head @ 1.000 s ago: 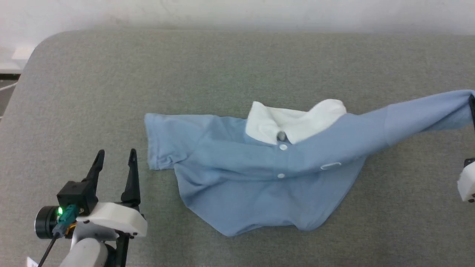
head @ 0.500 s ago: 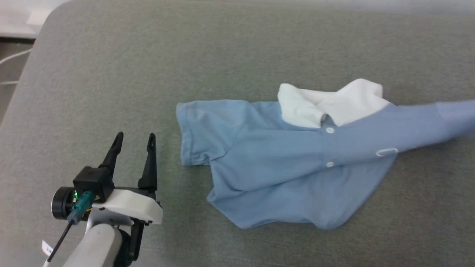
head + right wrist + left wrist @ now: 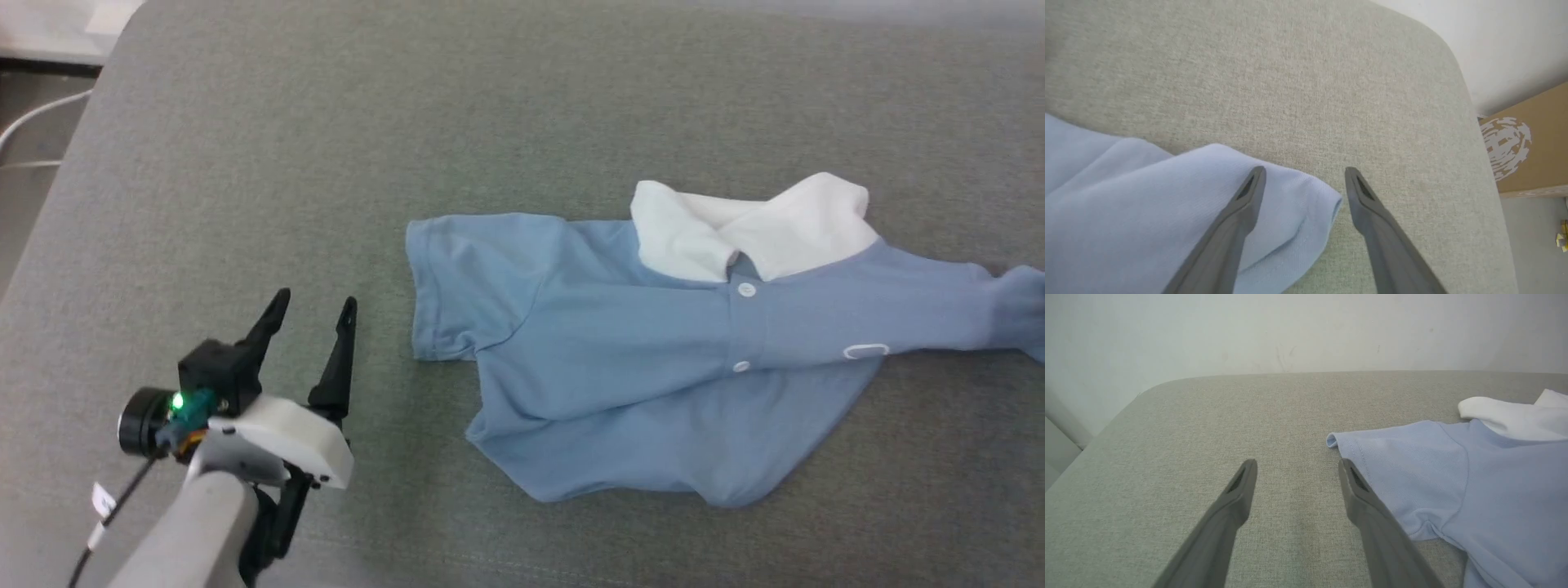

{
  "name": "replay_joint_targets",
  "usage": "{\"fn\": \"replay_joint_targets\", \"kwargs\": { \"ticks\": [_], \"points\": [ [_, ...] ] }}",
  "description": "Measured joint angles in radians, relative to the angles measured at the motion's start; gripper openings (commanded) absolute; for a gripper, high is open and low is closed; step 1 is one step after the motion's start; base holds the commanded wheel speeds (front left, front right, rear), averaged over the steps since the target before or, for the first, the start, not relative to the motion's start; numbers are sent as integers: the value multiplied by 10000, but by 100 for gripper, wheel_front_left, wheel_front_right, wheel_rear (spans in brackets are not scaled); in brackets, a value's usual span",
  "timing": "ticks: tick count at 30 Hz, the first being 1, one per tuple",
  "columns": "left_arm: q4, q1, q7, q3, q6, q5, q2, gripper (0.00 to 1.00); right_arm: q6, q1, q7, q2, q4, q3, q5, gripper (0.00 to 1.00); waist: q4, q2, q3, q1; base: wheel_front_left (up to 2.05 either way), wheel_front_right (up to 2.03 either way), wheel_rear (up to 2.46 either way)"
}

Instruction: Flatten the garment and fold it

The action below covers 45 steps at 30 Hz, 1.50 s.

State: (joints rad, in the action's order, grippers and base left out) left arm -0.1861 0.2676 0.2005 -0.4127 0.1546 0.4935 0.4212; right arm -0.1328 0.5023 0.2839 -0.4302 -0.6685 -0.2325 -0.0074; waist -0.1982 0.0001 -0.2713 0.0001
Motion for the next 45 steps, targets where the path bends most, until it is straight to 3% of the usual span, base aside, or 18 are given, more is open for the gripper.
{"fn": "replay_joint_targets", "kwargs": {
  "ticks": [4, 8, 13, 18, 25, 35, 36, 37, 38, 41, 43, 45],
  "points": [
    [-169, 501, -1009, -232, -623, 115, 456, 100, 0, -12, -865, 316, 782, 219, 341, 100, 396, 0, 133, -1, 0, 0, 0],
    [-431, 1198, -2113, -472, -1283, 280, 842, 100, 0, -405, -1540, 669, 2418, 418, 901, 100, 852, 0, 187, -1, 0, 0, 0],
    [-842, 2199, -3241, -665, -2071, 541, 1304, 100, 0, -1413, -1735, 1279, 4585, 575, 1264, 100, 1460, 0, 97, -1, 0, 0, 0],
    [-1369, 3241, -4523, -915, -2548, 780, 1806, 100, 0, -2112, -1687, 1870, 6142, 727, 1329, 100, 2024, 0, -183, -1, 0, 0, 0],
    [-2173, 4123, -6468, -1743, -2773, 986, 2587, 100, 0, -2472, -1434, 2403, 6947, 823, 1298, 100, 2714, 0, -657, 0, 0, 0, 0],
    [-1954, 4896, -7741, -3131, -2775, 1964, 3559, 100, 0, -2554, -1419, 2552, 7053, 729, 1269, 100, 3327, 0, -1118, -3, 0, 0, 0],
    [-1870, 4953, -7860, -3273, -2771, 2176, 3670, 89, 0, -2554, -1421, 2550, 7051, 708, 1269, 100, 3350, 0, -1151, -3, 0, 0, 0],
    [-1785, 5020, -8027, -3415, -2761, 2433, 3760, 9, 0, -2553, -1421, 2550, 7047, 692, 1262, 100, 3366, 0, -1181, -3, 0, 0, 0],
    [-1699, 5075, -8169, -3521, -2755, 2685, 3852, 0, 0, -2553, -1423, 2548, 7043, 681, 1233, 100, 3374, 0, -1202, -2, 0, 0, 0],
    [-1499, 5123, -8178, -3691, -2769, 3273, 3948, 0, 0, -2545, -1419, 2487, 7039, 667, 1204, 100, 3334, 0, -1217, -3, 0, 0, 0],
    [-1611, 5050, -7524, -3634, -2759, 3269, 3818, 0, 0, -2530, -1365, 2370, 7033, 671, 1174, 100, 3260, 0, -1200, -1, 0, 0, 0],
    [-1816, 4890, -6577, -3519, -2474, 3035, 3643, 0, 0, -2511, -1200, 2182, 7007, 729, 1141, 100, 3173, 0, -1137, 0, 0, 0, 0]
  ]
}}
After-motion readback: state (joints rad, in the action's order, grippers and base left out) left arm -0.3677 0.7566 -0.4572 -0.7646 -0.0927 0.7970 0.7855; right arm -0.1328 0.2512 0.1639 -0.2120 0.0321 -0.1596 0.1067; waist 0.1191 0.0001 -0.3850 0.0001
